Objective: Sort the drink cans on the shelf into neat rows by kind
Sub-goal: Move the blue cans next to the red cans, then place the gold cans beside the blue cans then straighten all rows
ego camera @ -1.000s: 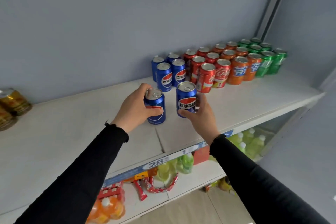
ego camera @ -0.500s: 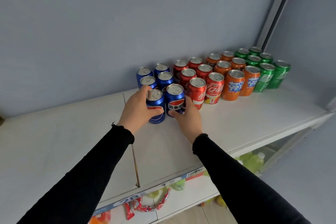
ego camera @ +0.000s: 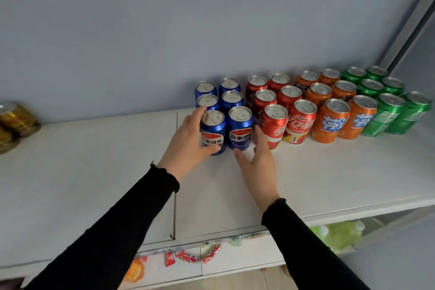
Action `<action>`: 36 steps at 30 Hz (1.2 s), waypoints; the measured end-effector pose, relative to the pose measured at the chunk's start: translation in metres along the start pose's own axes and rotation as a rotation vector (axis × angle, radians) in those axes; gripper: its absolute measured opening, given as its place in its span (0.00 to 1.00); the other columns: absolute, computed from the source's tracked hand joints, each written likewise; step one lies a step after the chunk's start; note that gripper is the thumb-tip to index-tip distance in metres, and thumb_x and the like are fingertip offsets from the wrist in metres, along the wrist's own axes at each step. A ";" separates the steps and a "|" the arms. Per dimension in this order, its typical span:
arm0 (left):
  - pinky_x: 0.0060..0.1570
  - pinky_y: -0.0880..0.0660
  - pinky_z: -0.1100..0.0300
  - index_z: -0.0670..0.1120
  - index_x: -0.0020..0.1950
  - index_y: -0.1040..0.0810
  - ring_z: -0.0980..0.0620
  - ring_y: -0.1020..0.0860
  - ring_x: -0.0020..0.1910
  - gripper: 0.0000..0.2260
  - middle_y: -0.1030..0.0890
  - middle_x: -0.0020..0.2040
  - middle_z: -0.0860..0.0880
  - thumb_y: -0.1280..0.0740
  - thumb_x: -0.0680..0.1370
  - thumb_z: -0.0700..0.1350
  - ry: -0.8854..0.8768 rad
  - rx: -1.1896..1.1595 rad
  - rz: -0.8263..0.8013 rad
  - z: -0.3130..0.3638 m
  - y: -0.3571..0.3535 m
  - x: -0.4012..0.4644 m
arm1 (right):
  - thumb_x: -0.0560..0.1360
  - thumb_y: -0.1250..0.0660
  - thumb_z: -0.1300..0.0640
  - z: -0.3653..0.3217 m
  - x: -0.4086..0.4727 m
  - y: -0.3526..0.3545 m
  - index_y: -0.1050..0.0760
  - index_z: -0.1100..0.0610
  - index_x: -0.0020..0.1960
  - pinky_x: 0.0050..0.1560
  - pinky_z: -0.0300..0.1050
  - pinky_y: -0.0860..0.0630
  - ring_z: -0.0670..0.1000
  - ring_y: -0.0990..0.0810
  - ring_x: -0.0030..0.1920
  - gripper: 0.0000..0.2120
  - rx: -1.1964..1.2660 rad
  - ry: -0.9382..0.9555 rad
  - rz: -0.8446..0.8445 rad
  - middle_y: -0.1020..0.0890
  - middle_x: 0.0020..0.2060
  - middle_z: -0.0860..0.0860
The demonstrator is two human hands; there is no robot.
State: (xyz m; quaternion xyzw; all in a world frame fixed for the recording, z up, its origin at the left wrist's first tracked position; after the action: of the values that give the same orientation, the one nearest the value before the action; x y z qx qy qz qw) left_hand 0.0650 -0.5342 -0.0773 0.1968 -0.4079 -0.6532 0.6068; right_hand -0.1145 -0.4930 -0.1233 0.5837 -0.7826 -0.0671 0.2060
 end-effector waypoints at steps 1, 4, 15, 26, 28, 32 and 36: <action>0.63 0.25 0.52 0.53 0.79 0.42 0.49 0.25 0.65 0.41 0.29 0.70 0.47 0.22 0.72 0.50 0.011 0.027 0.005 -0.002 0.003 -0.007 | 0.76 0.28 0.58 0.001 -0.009 0.002 0.38 0.50 0.76 0.61 0.24 0.35 0.38 0.31 0.66 0.33 -0.048 0.047 0.012 0.29 0.69 0.41; 0.64 0.28 0.57 0.50 0.77 0.37 0.51 0.27 0.66 0.34 0.29 0.69 0.49 0.26 0.76 0.51 0.020 0.142 0.030 -0.014 0.018 -0.030 | 0.76 0.29 0.57 -0.004 -0.027 0.000 0.31 0.54 0.70 0.64 0.39 0.30 0.48 0.29 0.66 0.25 -0.242 0.223 0.030 0.26 0.66 0.48; 0.61 0.32 0.62 0.51 0.67 0.24 0.54 0.29 0.63 0.17 0.26 0.65 0.55 0.31 0.79 0.53 0.170 0.309 0.152 -0.114 0.129 -0.108 | 0.79 0.35 0.50 -0.086 -0.044 -0.125 0.22 0.51 0.60 0.56 0.40 0.27 0.49 0.25 0.59 0.12 -0.424 0.605 -0.289 0.21 0.59 0.48; 0.64 0.32 0.58 0.52 0.67 0.23 0.53 0.29 0.65 0.18 0.26 0.65 0.54 0.29 0.78 0.53 0.237 0.406 0.163 -0.301 0.301 -0.160 | 0.77 0.30 0.53 -0.181 -0.075 -0.369 0.25 0.51 0.60 0.52 0.37 0.30 0.45 0.24 0.55 0.12 0.001 0.264 -0.623 0.22 0.55 0.44; 0.64 0.31 0.55 0.51 0.67 0.24 0.51 0.29 0.65 0.20 0.26 0.66 0.53 0.28 0.77 0.53 0.233 0.445 0.143 -0.334 0.334 -0.161 | 0.77 0.29 0.53 -0.197 -0.078 -0.411 0.27 0.53 0.64 0.52 0.36 0.29 0.46 0.24 0.56 0.17 0.009 0.209 -0.629 0.23 0.58 0.47; 0.63 0.31 0.53 0.50 0.71 0.27 0.46 0.30 0.67 0.25 0.27 0.68 0.48 0.26 0.75 0.51 0.252 0.555 0.092 -0.388 0.390 -0.155 | 0.75 0.26 0.52 -0.219 -0.079 -0.480 0.32 0.55 0.70 0.58 0.41 0.27 0.48 0.25 0.61 0.27 -0.008 0.126 -0.618 0.26 0.64 0.50; 0.66 0.30 0.47 0.51 0.75 0.33 0.43 0.34 0.69 0.34 0.29 0.70 0.45 0.23 0.72 0.52 0.353 0.635 0.040 -0.435 0.433 -0.143 | 0.72 0.24 0.53 -0.227 -0.073 -0.526 0.37 0.56 0.73 0.64 0.46 0.29 0.54 0.28 0.66 0.35 -0.067 0.089 -0.564 0.30 0.67 0.54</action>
State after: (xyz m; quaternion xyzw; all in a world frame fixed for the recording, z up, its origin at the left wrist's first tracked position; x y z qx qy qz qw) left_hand 0.6931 -0.4957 -0.0339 0.4773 -0.4830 -0.4380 0.5891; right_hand 0.4592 -0.5568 -0.1174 0.7736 -0.5768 -0.1216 0.2324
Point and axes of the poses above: each hand's wrist, its own x-axis towards the middle knuckle, its own y-axis out of the back of the hand, z = x × y, the point moved 1 cm from there along x, towards the middle knuckle
